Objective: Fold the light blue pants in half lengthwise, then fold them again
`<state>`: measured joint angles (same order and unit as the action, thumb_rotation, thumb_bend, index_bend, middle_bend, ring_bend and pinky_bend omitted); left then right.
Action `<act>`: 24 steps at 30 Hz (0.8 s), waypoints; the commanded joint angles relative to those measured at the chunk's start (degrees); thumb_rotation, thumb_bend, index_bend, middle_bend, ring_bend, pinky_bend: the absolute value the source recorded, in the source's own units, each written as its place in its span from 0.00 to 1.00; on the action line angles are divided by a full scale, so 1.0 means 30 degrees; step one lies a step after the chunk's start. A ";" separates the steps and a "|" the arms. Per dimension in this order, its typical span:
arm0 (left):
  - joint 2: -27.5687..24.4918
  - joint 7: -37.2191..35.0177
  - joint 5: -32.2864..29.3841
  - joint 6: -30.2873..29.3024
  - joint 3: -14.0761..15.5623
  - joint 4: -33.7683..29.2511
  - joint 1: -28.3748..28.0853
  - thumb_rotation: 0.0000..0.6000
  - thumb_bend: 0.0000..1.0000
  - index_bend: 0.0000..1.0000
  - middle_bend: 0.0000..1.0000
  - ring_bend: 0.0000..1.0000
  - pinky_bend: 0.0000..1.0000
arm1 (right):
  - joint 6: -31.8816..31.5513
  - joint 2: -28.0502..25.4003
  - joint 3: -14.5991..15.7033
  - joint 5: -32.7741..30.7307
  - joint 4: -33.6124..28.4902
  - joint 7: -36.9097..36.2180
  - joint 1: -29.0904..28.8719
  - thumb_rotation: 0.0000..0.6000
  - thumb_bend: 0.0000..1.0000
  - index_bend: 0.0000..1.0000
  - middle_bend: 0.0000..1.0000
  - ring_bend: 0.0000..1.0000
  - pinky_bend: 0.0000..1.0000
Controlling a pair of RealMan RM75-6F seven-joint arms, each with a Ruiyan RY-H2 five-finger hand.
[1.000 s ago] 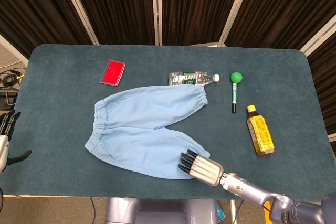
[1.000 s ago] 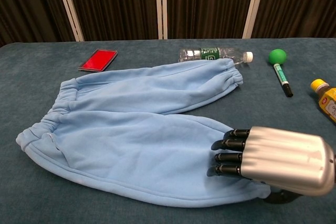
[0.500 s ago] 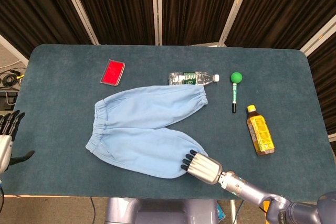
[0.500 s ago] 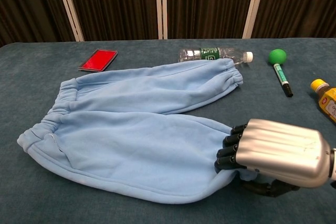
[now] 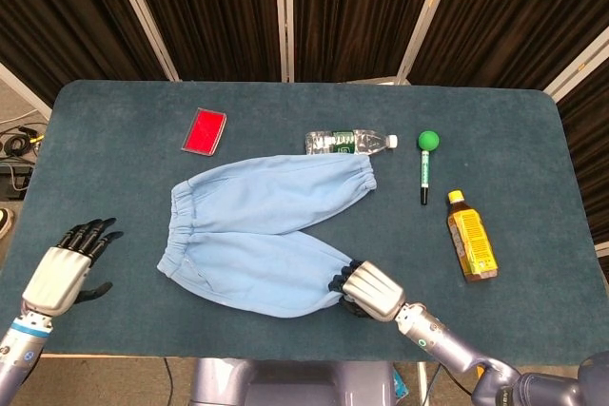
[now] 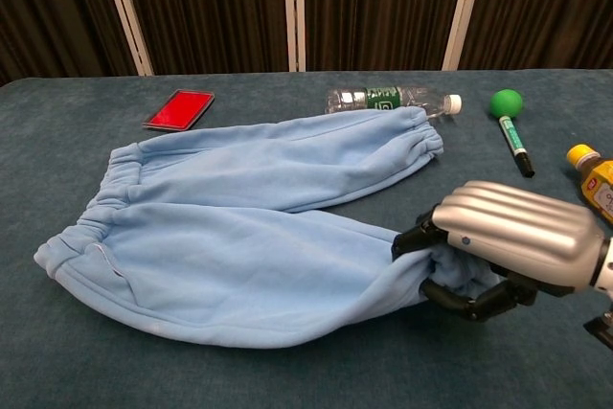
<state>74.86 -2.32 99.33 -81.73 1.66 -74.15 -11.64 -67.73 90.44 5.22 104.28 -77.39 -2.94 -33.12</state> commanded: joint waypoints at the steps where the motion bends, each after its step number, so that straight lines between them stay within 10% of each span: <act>1: 0.1699 -0.1073 0.1325 0.0265 0.0758 0.2224 -0.0858 1.00 0.11 0.21 0.07 0.10 0.17 | 0.0105 -0.0113 -0.0060 -0.0204 -0.0295 -0.0010 0.0016 1.00 0.50 0.59 0.58 0.53 0.51; 24: 0.4996 -0.1687 0.0341 0.3934 0.0906 0.4742 -0.3444 1.00 0.30 0.26 0.05 0.12 0.19 | 0.0352 -0.0586 -0.0208 -0.1052 -0.1309 -0.0112 -0.0045 1.00 0.52 0.60 0.59 0.54 0.52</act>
<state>89.36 -7.72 100.78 -70.35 4.52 -60.34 -21.68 -66.67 88.76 4.62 101.20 -81.23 -3.23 -33.27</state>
